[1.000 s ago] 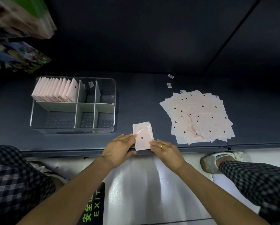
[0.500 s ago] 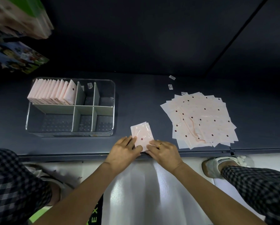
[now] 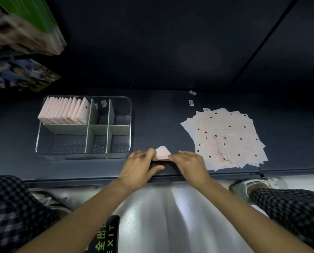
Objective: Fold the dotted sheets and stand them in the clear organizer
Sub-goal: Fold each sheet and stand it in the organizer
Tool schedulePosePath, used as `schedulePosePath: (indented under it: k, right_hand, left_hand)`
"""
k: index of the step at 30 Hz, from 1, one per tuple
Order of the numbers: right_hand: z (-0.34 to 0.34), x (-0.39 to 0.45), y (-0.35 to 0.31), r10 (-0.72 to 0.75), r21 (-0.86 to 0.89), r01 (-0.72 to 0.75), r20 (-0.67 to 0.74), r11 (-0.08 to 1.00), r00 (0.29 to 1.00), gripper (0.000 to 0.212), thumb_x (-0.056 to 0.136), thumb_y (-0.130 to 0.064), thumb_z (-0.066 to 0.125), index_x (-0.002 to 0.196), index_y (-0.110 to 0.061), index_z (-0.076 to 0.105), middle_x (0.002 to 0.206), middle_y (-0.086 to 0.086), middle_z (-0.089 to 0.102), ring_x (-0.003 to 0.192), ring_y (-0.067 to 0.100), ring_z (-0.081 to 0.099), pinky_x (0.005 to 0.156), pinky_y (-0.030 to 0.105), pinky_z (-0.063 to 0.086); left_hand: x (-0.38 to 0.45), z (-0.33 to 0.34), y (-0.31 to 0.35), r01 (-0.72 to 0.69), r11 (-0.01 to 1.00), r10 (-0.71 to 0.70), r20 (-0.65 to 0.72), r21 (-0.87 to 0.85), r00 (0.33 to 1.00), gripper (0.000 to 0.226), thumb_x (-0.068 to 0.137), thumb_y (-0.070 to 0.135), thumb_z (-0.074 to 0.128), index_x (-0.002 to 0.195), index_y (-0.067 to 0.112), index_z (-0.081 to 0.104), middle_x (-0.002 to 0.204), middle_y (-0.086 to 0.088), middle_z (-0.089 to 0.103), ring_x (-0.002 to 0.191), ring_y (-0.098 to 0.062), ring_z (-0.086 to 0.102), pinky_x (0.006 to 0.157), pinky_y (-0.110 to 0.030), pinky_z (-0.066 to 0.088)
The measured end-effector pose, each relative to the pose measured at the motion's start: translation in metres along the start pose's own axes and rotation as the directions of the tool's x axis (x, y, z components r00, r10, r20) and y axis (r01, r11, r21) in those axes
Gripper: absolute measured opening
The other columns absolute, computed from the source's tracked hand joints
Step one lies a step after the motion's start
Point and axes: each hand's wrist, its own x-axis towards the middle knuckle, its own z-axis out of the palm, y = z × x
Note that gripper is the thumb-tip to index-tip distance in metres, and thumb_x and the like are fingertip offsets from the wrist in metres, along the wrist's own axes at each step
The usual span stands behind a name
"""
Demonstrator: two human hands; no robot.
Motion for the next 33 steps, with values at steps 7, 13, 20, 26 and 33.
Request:
schedulePosePath:
  k: [7,13,20,26,33]
  right_hand:
    - [-0.062,0.070,-0.025,0.261,0.387,-0.288,0.122,0.876,0.958,0.008,0.088,-0.015,0.065,0.089,-0.016,0.073,0.077,-0.019,0.066,0.068,0.003,0.059,0.067,0.017,0.044]
    - [-0.074,0.129,-0.076,0.315,0.547,-0.415,0.271,0.728,0.910,0.015,0.092,-0.019,0.058,0.077,-0.020,0.062,0.066,-0.014,0.068,0.065,-0.002,0.064,0.064,0.010,0.045]
    - [-0.031,0.186,-0.120,0.523,0.663,-0.643,0.419,0.383,0.742,0.017,0.095,-0.013,0.053,0.081,-0.007,0.060,0.075,0.003,0.069,0.057,0.015,0.070,0.063,0.024,0.055]
    - [0.011,0.215,-0.135,0.604,0.627,-0.751,0.522,0.208,0.603,0.014,0.096,-0.011,0.052,0.086,-0.006,0.060,0.090,0.009,0.069,0.060,0.014,0.068,0.059,0.021,0.056]
    - [0.036,0.231,-0.141,0.592,0.554,-0.780,0.536,0.292,0.602,0.014,0.095,-0.012,0.052,0.084,-0.009,0.060,0.092,0.010,0.069,0.057,0.011,0.069,0.061,0.023,0.057]
  left_hand:
    - [0.017,-0.084,-0.018,0.189,0.944,-0.179,0.061,-0.271,0.982,0.019,0.089,0.024,0.063,0.073,0.013,0.063,0.062,0.002,0.060,0.068,-0.024,0.061,0.061,-0.032,0.042]
    - [0.008,-0.171,-0.078,0.118,0.976,-0.089,0.161,-0.181,0.983,0.018,0.093,0.029,0.058,0.103,0.021,0.069,0.090,0.006,0.072,0.084,-0.010,0.067,0.075,-0.028,0.053]
    - [0.006,-0.196,-0.158,0.093,0.902,-0.186,0.185,0.421,0.965,0.039,0.097,0.033,0.041,0.136,0.034,0.040,0.132,-0.001,0.044,0.121,-0.023,0.038,0.094,-0.034,0.039]
    - [0.032,-0.188,-0.176,0.171,0.913,-0.266,0.222,0.369,0.938,0.030,0.099,0.037,0.033,0.119,0.023,0.050,0.131,-0.005,0.042,0.121,-0.024,0.034,0.091,-0.036,0.035]
    - [0.034,-0.190,-0.200,0.164,0.942,-0.245,0.266,0.292,0.932,0.030,0.101,0.034,0.030,0.111,0.019,0.055,0.127,-0.005,0.049,0.117,-0.025,0.035,0.097,-0.037,0.035]
